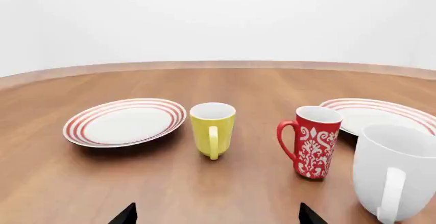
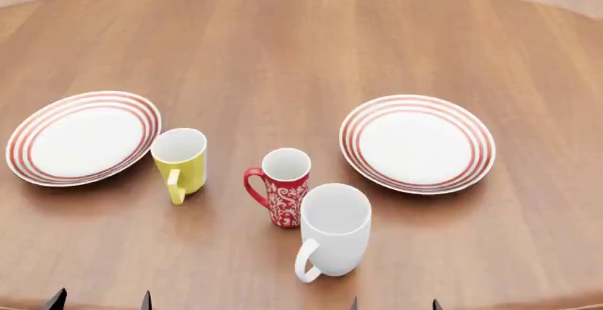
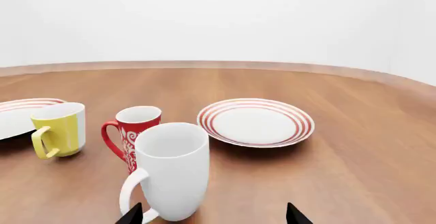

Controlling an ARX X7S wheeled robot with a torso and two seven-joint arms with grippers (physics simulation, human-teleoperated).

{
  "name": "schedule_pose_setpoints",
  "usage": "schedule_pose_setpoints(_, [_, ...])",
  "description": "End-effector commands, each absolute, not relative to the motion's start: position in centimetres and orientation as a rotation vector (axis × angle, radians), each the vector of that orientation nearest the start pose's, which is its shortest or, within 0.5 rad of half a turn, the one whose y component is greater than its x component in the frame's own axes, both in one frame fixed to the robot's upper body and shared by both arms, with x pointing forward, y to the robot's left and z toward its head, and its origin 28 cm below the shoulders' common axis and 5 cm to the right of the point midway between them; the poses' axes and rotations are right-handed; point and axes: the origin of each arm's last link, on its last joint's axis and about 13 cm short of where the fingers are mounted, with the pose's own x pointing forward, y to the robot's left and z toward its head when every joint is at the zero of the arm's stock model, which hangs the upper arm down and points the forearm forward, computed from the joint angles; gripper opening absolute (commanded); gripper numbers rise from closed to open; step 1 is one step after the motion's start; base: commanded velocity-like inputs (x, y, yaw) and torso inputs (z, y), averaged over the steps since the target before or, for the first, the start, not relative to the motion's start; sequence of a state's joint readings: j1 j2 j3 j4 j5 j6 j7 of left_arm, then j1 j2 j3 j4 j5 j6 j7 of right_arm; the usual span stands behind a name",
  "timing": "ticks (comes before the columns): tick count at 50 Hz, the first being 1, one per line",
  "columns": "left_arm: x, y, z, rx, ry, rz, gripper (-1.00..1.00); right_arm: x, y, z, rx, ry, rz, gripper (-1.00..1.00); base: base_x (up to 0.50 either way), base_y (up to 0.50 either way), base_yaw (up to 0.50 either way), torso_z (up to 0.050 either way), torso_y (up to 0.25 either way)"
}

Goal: Put the red mug on the left plate.

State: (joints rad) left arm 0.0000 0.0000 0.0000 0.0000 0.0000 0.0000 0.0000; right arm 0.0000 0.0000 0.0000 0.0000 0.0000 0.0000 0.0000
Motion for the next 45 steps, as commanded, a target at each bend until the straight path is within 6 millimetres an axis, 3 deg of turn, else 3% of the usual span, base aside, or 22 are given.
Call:
schedule_pose_setpoints(1, [20.1, 20.4, 3.1, -0.002, -0.05, -0.009, 1.0, 20.1, -9.6, 2.8, -0.009, -0.043, -0.006, 1.0, 0.0, 0.0, 0.0, 0.0, 0.0])
schedule_pose_setpoints(5, [18.8, 20.1, 4.9, -0.007, -0.102, -0.018, 1.0, 18.5, -9.7, 4.9, 0.03, -0.102, 0.021, 1.0, 0.0, 0.0, 0.0, 0.0, 0.0])
schedule_pose_setpoints(9, [18.6, 20.3, 5.3, 0.012, -0.119, -0.001, 1.0, 17.4, -9.7, 6.1, 0.033, -0.149, 0.046, 1.0, 0.0, 0.0, 0.0, 0.0, 0.0])
schedule_pose_setpoints(15, [18.7, 20.2, 5.0, 0.019, -0.117, -0.008, 1.0, 17.7, -9.5, 5.8, 0.007, -0.17, 0.042, 1.0, 0.05, 0.13, 0.0, 0.0, 0.0])
schedule_pose_setpoints(45, [18.6, 20.2, 5.0, 0.037, -0.123, -0.008, 1.0, 17.4, -9.4, 5.9, 0.017, -0.185, 0.075, 1.0, 0.25, 0.49, 0.0, 0.0, 0.0])
